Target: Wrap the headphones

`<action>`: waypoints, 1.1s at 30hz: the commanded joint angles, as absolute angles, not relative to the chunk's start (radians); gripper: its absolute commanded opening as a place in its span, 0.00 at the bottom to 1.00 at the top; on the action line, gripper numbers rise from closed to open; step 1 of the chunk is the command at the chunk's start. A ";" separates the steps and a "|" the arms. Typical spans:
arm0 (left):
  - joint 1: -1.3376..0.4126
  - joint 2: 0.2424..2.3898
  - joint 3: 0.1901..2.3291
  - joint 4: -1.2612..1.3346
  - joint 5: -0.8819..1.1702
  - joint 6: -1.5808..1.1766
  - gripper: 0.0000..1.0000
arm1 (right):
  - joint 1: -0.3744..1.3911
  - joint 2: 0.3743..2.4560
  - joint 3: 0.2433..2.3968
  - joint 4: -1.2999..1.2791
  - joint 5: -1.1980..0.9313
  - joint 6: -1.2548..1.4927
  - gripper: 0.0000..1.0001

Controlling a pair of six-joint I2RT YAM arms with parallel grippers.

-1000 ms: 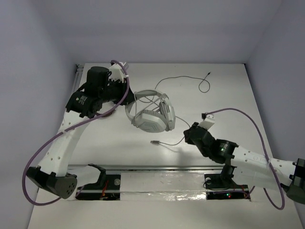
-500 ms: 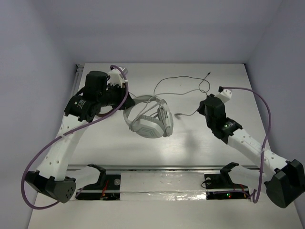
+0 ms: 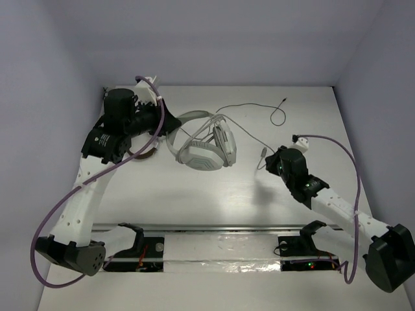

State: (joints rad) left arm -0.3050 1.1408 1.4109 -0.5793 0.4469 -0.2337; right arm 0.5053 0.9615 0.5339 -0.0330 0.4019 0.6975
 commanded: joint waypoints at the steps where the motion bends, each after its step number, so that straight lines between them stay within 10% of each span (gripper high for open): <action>1: -0.291 1.137 1.485 -0.370 0.505 -0.359 0.00 | 0.502 0.962 0.491 0.060 0.272 0.719 0.00; 17: -0.291 1.201 1.298 0.090 0.370 -0.787 0.00 | 0.800 1.161 0.604 0.193 0.251 0.784 0.00; 33: -0.461 1.250 1.157 0.244 -0.263 -0.867 0.00 | 1.170 1.400 0.825 0.203 0.457 0.904 0.00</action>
State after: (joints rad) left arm -0.4248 1.2690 1.1236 0.0139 -0.0494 -0.7921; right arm 1.1191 1.3846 0.7746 0.2276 0.4175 0.8860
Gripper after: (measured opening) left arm 0.128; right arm 0.084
